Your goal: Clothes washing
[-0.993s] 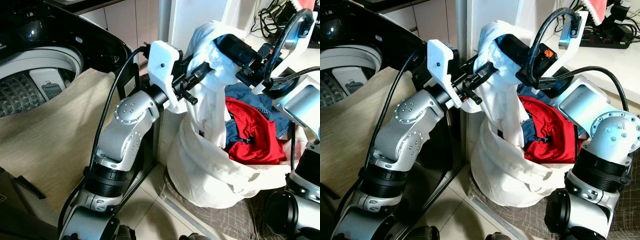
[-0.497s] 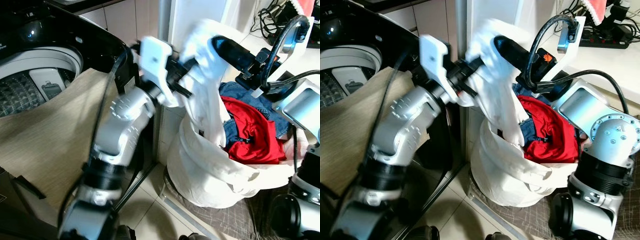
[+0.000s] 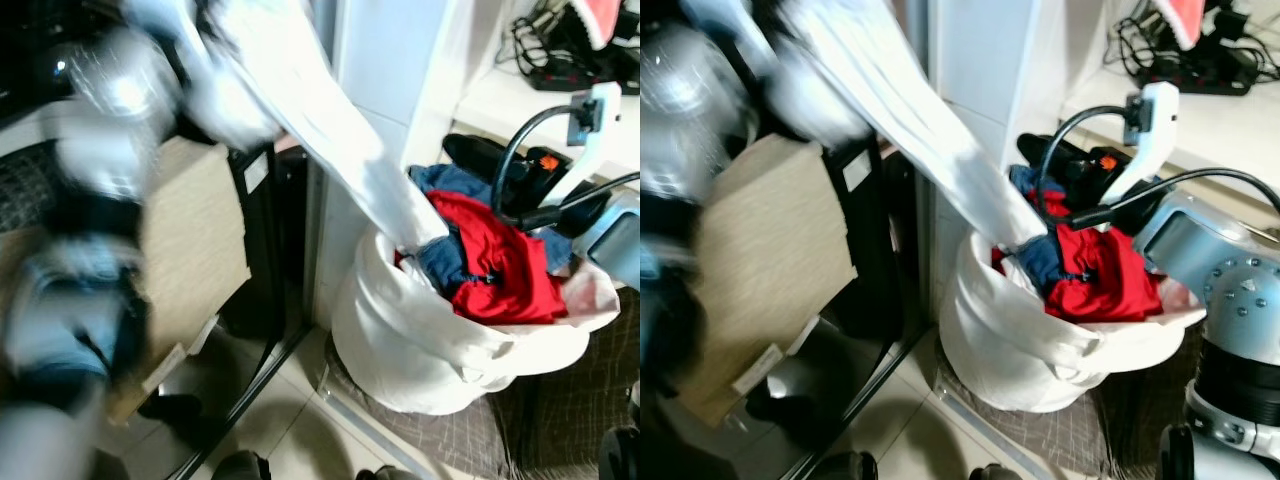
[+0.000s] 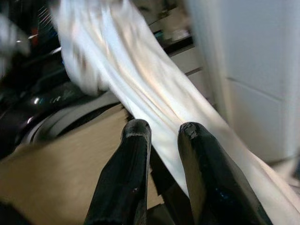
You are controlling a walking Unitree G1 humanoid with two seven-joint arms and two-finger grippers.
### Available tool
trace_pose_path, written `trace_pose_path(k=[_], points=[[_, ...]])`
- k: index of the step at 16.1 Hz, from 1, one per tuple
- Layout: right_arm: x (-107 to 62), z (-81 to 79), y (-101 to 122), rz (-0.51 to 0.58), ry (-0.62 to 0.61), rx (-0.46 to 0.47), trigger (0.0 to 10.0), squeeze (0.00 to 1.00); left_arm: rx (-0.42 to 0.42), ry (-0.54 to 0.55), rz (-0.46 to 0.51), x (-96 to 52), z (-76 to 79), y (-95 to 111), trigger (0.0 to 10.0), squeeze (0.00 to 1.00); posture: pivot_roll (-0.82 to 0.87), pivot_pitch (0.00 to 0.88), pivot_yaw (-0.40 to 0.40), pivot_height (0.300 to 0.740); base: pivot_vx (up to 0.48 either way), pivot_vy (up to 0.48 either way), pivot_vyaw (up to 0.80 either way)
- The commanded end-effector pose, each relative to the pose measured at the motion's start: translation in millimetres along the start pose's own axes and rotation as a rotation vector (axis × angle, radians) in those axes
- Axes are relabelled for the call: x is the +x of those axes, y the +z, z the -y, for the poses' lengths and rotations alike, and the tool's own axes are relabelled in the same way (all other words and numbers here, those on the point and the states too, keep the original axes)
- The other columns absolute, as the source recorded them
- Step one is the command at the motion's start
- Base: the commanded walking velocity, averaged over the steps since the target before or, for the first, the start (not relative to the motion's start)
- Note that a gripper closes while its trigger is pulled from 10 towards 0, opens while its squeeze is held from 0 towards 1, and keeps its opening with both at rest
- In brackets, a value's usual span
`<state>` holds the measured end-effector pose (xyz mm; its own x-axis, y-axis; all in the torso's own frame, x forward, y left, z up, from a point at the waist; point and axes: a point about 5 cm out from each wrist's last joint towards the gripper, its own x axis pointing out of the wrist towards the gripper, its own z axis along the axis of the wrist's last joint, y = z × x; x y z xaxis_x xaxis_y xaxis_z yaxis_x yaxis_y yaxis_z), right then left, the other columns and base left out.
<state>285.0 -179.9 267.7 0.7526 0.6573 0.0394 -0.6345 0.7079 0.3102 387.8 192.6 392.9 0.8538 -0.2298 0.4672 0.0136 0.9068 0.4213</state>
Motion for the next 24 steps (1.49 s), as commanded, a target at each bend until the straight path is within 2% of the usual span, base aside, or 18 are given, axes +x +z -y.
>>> trace_pose_path(k=[1,2,3,4,7,9,10,11,12,13,14,15,16,17,18,19,24], points=[[0.4,-4.4,2.9,0.011,0.012,-0.037,10.0,0.00,0.114,0.086,0.077,4.6,-21.5,25.9,0.0,0.00,-0.08,0.044,-0.019,0.740,0.000,0.000,0.00],[1.3,-4.7,2.4,0.011,0.013,-0.040,10.0,0.00,0.180,0.129,0.091,6.4,-33.3,35.9,0.0,0.00,-0.08,0.043,-0.017,0.740,0.000,0.000,0.00],[3.1,-4.8,1.7,0.014,0.012,-0.047,10.0,0.00,0.359,0.270,0.114,6.6,-63.0,59.4,0.0,0.00,-0.08,0.041,-0.013,0.740,0.000,0.000,0.00],[4.0,-5.2,1.2,0.018,0.012,-0.054,10.0,0.00,0.521,0.382,0.114,3.3,-84.1,72.8,0.0,0.00,-0.08,0.040,-0.013,0.740,0.000,0.000,0.00],[6.3,-7.5,-1.5,0.017,0.015,-0.061,10.0,0.00,0.787,0.464,0.070,-1.9,-98.5,69.8,0.0,0.00,-0.08,0.039,-0.015,0.740,0.000,0.000,0.00],[8.3,-8.4,-5.5,0.003,0.021,-0.065,10.0,0.00,0.852,0.440,0.010,-1.6,-93.5,48.7,0.0,0.00,-0.08,0.037,-0.023,0.740,0.000,0.000,0.00],[9.5,-8.9,-6.8,-0.002,0.023,-0.066,10.0,0.00,0.808,0.409,-0.026,-1.0,-89.5,37.9,0.0,0.00,-0.08,0.037,-0.027,0.740,0.000,0.000,0.00],[13.6,-11.8,-11.2,-0.024,0.037,-0.072,10.0,0.00,0.727,0.290,-0.179,-2.8,-73.8,-1.5,0.0,0.00,-0.08,0.039,-0.030,0.740,0.000,0.000,0.00],[15.6,-13.9,-14.5,-0.043,0.047,-0.079,10.0,0.00,0.636,0.235,-0.308,-8.5,-64.9,-30.1,0.0,0.00,-0.08,0.038,-0.032,0.740,0.000,0.000,0.00],[16.2,-14.8,-15.9,-0.054,0.053,-0.082,10.0,0.00,0.559,0.210,-0.382,-12.4,-60.5,-44.5,0.0,0.00,-0.08,0.037,-0.035,0.740,0.000,0.000,0.00],[17.3,-18.2,-21.7,-0.097,0.075,-0.104,10.0,0.00,0.352,0.179,-0.594,-27.9,-48.0,-83.3,5.6,0.00,-0.08,0.037,-0.033,0.740,0.000,0.000,0.00],[17.2,-20.7,-26.0,-0.130,0.088,-0.124,10.0,0.00,0.309,0.141,-0.753,-41.5,-40.4,-106.1,10.0,0.00,-0.08,0.037,-0.034,0.740,0.000,0.000,0.00],[16.6,-22.5,-29.2,-0.152,0.097,-0.132,10.0,0.00,0.273,0.065,-0.842,-50.7,-31.8,-120.3,10.0,0.00,-0.08,0.037,-0.033,0.740,0.000,0.000,0.00],[16.0,-23.6,-31.2,-0.164,0.101,-0.137,10.0,0.00,0.254,0.036,-0.882,-55.9,-28.3,-127.2,10.0,0.00,-0.08,0.039,-0.034,0.740,0.000,0.000,0.00],[15.7,-25.0,-33.1,-0.171,0.109,-0.138,10.0,0.00,0.210,0.034,-0.909,-60.5,-27.2,-132.1,10.0,0.12,-0.08,0.038,-0.035,0.740,0.000,0.000,0.00],[15.9,-25.6,-34.0,-0.174,0.113,-0.137,10.0,0.00,0.200,0.036,-0.919,-62.3,-28.8,-133.0,10.0,1.00,-0.08,0.038,-0.037,0.740,0.000,0.000,0.00],[18.4,-24.2,-36.5,-0.185,0.117,-0.141,10.0,0.00,0.081,0.029,-0.948,-63.9,-37.9,-127.0,10.0,1.00,-0.07,0.038,-0.043,0.740,0.000,0.000,0.00]])
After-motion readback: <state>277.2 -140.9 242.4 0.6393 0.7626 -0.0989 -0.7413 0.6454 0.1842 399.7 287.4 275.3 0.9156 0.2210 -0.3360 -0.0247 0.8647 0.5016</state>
